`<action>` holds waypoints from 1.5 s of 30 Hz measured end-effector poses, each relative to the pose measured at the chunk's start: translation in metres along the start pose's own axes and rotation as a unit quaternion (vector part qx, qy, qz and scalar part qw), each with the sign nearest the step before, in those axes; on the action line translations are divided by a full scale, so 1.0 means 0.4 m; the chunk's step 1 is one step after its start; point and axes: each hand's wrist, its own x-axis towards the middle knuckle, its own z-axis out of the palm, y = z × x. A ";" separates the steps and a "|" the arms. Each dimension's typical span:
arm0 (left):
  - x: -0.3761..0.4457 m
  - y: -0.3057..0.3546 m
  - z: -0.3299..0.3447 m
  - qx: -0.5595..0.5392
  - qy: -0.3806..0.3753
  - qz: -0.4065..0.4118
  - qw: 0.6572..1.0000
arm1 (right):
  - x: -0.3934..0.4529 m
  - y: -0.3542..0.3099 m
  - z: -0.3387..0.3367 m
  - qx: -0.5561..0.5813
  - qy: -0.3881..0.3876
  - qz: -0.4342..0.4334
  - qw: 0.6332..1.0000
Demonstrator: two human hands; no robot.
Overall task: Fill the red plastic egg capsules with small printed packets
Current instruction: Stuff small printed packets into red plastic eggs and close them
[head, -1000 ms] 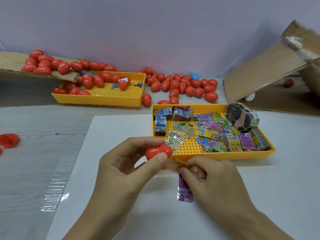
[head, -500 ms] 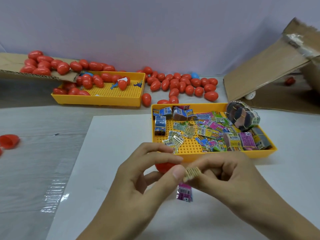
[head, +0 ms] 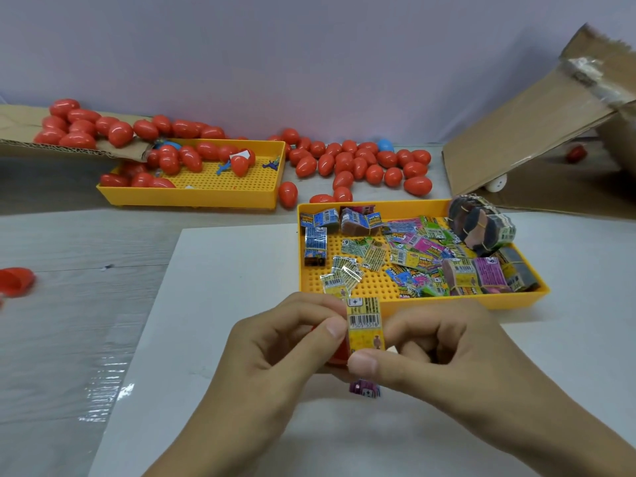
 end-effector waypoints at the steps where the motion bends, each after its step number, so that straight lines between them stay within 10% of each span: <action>1: 0.000 0.000 0.000 -0.011 0.006 -0.005 1.000 | -0.001 -0.001 -0.002 -0.001 0.003 -0.001 1.000; 10: -0.001 -0.008 -0.012 0.051 0.021 0.086 0.995 | 0.007 -0.023 -0.014 0.178 -0.025 0.116 0.977; 18: -0.001 0.002 -0.019 0.371 0.011 0.306 0.877 | 0.005 -0.025 -0.010 0.313 -0.072 0.248 0.914; 26: -0.007 -0.017 0.005 0.056 0.042 0.108 0.992 | 0.011 -0.030 -0.012 0.235 0.047 0.168 0.956; 34: -0.011 -0.018 0.020 -0.044 0.039 0.035 0.998 | -0.008 -0.007 0.023 0.024 0.114 -0.080 0.990; 45: -0.008 -0.002 0.018 -0.117 0.035 -0.044 0.991 | -0.001 -0.005 0.014 0.076 0.114 -0.079 0.987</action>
